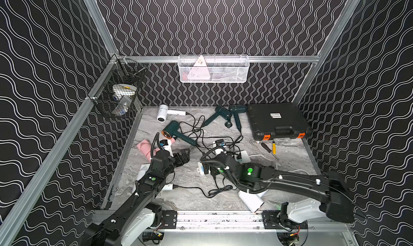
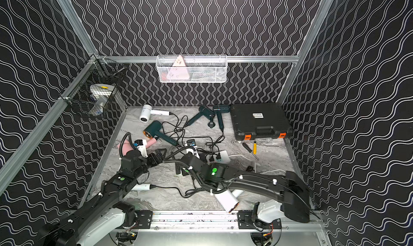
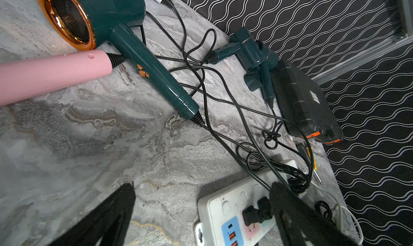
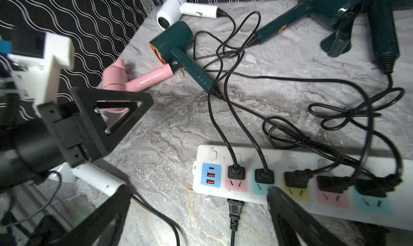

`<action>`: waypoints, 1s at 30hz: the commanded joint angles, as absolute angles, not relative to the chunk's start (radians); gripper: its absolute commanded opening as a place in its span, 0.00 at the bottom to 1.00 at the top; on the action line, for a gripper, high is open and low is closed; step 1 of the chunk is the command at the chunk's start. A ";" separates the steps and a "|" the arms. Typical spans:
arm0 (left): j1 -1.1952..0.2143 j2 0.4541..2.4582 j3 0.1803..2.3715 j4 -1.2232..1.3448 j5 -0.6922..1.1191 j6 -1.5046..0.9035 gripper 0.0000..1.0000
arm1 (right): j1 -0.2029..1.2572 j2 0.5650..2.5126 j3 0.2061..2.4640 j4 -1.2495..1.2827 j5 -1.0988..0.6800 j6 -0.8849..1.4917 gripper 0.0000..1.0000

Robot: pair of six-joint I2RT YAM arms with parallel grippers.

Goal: Charge the blow dryers
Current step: Insert the plug into the socket.

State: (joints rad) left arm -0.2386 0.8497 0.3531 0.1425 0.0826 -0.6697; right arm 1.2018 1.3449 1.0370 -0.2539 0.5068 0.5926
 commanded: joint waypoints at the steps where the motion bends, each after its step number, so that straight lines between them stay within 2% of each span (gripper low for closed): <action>1: -0.240 0.810 0.357 0.135 0.064 -0.631 0.99 | 1.198 1.218 1.015 -0.360 0.570 0.558 0.99; 6: -0.243 0.704 0.395 0.015 -0.031 -0.617 0.99 | 1.166 0.983 0.941 -0.446 0.696 0.506 0.99; 8: -0.244 0.674 0.409 -0.038 -0.082 -0.620 0.99 | 1.116 0.916 0.911 -0.455 0.667 0.457 0.99; 14: -0.243 0.696 0.439 -0.089 -0.184 -0.599 0.99 | 0.774 0.891 0.861 -0.482 0.452 0.385 0.99; 22: -0.228 0.986 0.533 -0.012 -0.362 -0.437 0.99 | 0.417 0.991 0.742 -0.266 0.304 0.305 0.99; 27: -0.204 1.093 0.560 0.047 -0.489 -0.299 0.99 | 0.283 0.910 0.524 0.031 0.341 0.259 0.99; 30: -0.176 1.132 0.517 0.156 -0.464 -0.231 0.99 | 0.246 0.874 0.386 0.238 0.421 0.207 0.99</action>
